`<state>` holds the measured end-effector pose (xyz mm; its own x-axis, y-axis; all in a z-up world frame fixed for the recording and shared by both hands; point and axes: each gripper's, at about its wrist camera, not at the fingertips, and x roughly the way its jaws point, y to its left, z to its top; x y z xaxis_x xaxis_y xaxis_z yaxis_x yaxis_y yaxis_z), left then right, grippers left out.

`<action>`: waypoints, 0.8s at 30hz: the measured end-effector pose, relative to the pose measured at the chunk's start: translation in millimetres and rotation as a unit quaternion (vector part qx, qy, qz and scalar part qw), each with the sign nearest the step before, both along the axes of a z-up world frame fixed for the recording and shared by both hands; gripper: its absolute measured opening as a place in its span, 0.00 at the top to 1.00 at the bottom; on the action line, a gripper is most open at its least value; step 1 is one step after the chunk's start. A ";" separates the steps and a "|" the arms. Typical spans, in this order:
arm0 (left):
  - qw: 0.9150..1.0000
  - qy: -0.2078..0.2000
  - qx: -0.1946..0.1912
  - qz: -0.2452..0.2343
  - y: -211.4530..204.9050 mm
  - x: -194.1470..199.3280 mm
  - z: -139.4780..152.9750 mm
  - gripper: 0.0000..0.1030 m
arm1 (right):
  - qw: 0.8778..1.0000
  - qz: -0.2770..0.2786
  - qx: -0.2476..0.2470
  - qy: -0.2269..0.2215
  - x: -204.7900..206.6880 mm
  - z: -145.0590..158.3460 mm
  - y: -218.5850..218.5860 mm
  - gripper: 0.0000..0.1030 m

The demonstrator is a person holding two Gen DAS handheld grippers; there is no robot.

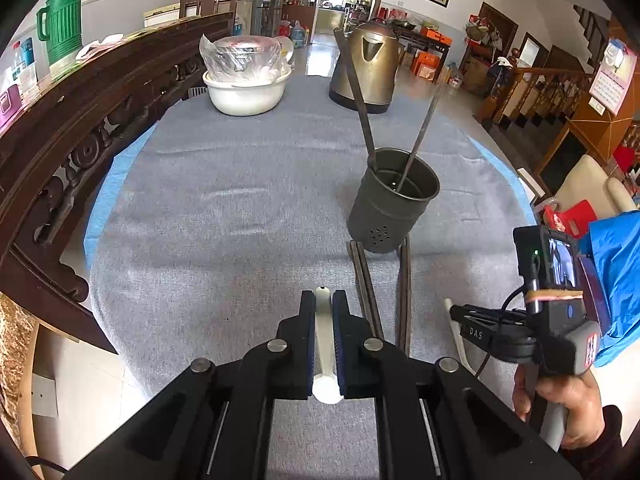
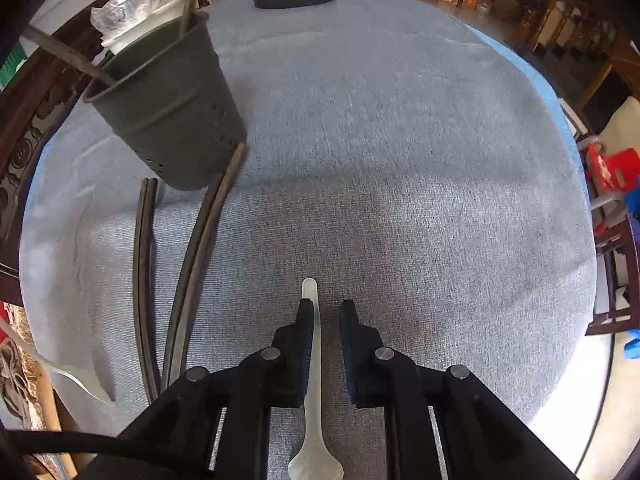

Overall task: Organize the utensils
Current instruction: 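Lift both white spoons and carry them toward the grey cup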

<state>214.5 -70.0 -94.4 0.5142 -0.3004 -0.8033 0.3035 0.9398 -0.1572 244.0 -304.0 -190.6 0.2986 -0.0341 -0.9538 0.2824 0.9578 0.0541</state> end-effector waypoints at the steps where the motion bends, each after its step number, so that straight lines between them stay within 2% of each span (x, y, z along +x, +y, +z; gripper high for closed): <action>1: 1.000 -0.004 0.001 -0.001 0.1 -1.1 1.6 0.92 | 1.000 -0.001 0.027 -0.001 0.1 0.1 -2.4 0.84; 7: 1.000 -0.012 -0.001 -0.002 1.6 -2.6 7.1 0.92 | 1.000 0.001 0.024 -0.007 3.6 4.0 -0.4 0.77; 14: 1.000 -0.013 -0.005 -0.004 2.8 -1.8 7.4 0.92 | 0.999 0.037 -0.003 0.006 11.5 -0.4 18.8 0.77; 18: 1.000 -0.015 -0.003 -0.005 4.7 -0.4 6.6 0.92 | 0.999 0.039 0.031 -0.007 11.4 8.4 24.1 0.77; 24: 1.000 -0.013 -0.009 -0.005 8.4 0.7 6.2 0.92 | 0.994 0.101 0.025 0.016 7.4 10.7 29.1 0.77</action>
